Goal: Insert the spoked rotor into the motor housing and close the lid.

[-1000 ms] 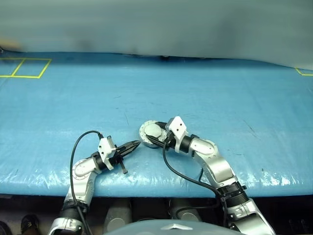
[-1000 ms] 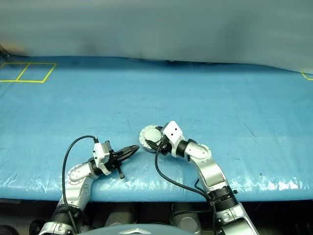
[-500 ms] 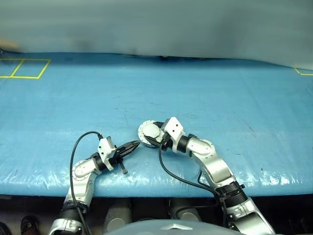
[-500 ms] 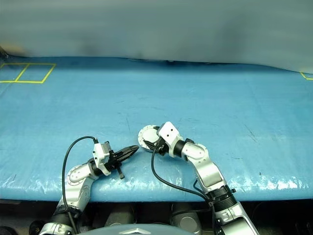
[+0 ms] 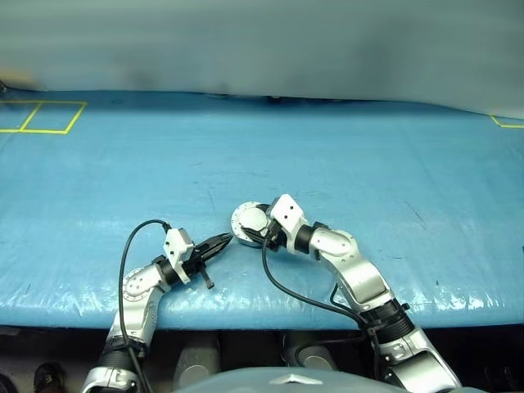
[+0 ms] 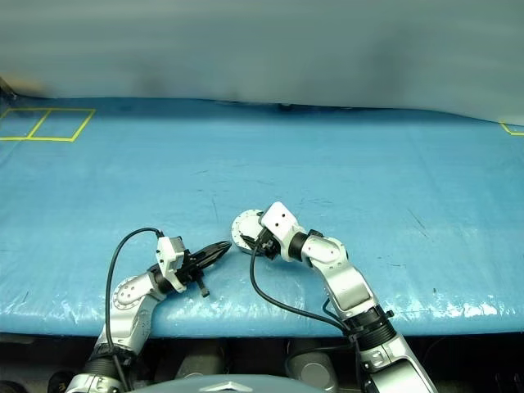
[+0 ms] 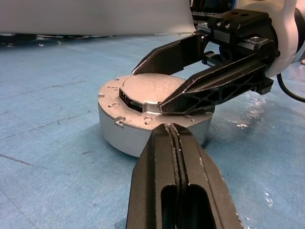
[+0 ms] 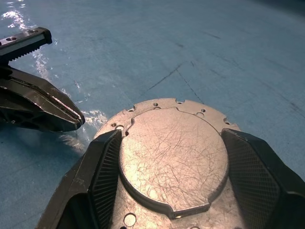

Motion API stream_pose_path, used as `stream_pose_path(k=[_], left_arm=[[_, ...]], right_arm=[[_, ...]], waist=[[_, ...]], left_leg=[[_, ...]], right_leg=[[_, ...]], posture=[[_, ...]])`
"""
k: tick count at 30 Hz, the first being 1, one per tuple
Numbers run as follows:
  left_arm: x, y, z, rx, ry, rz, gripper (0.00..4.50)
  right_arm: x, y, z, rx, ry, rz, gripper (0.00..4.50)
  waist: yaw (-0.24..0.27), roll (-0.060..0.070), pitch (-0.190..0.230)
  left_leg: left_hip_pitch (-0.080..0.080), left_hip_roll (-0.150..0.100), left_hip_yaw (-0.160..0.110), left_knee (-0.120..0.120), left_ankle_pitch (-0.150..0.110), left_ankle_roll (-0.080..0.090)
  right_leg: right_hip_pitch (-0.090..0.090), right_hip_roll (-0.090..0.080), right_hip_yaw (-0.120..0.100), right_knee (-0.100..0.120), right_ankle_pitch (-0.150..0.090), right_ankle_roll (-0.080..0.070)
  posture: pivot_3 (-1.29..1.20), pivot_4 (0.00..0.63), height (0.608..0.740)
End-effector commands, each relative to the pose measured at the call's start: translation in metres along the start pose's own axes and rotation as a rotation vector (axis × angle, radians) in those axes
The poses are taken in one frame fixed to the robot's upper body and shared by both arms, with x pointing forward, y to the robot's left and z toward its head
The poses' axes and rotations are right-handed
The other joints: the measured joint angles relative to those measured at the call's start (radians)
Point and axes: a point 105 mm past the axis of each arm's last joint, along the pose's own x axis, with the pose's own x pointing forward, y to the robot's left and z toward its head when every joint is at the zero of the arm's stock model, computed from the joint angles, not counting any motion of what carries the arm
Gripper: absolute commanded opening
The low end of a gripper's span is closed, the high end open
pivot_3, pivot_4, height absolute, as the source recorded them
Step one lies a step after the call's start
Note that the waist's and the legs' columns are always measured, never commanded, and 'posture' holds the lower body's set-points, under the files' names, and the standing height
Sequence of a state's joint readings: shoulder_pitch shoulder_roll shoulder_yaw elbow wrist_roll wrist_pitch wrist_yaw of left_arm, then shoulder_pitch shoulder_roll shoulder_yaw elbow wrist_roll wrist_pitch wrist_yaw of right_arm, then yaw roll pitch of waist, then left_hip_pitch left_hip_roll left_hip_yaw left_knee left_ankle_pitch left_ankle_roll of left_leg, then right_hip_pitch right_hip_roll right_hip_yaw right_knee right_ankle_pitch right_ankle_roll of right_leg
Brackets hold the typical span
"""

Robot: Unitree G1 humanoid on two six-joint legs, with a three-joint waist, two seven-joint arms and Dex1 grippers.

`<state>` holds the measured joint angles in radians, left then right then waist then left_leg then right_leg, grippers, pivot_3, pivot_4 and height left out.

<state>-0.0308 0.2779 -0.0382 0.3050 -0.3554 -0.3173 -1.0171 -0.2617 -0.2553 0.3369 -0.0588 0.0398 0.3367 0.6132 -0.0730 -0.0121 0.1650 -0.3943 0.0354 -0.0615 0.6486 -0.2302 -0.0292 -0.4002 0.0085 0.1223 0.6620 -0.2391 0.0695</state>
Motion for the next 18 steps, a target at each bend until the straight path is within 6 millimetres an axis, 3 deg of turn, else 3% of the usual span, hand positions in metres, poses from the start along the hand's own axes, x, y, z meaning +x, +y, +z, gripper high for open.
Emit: stream_pose_path(k=[1, 6, 18], left_arm=[[0.007, 0.006, 0.019, -0.001, -0.078, 0.035, 0.0], [0.012, 0.009, 0.025, -0.06, -0.095, 0.015, 0.0], [0.027, 0.011, -0.004, 0.039, 0.1, 0.008, 0.0]], right_arm=[[-0.002, 0.003, -0.026, 0.031, 0.107, 0.006, 2.98], [-0.003, 0.004, -0.026, 0.029, 0.107, 0.008, 2.98], [-0.004, 0.003, -0.025, 0.025, 0.102, -0.003, 2.98]], waist=[[0.0, 0.0, 0.0], [0.0, 0.0, 0.0], [0.004, -0.001, -0.001]], left_leg=[[0.0, 0.0, 0.0, 0.0, 0.0, 0.0], [0.0, 0.0, 0.0, 0.0, 0.0, 0.0], [0.0, 0.0, 0.0, -0.001, 0.0, 0.0]], right_leg=[[0.0, 0.0, 0.0, 0.0, 0.0, 0.0], [0.0, 0.0, 0.0, 0.0, 0.0, 0.0], [0.0, 0.0, 0.0, -0.002, 0.0, 0.0]], posture=[[0.0, 0.15, 0.74], [0.0, 0.15, 0.74], [0.0, 0.15, 0.74]])
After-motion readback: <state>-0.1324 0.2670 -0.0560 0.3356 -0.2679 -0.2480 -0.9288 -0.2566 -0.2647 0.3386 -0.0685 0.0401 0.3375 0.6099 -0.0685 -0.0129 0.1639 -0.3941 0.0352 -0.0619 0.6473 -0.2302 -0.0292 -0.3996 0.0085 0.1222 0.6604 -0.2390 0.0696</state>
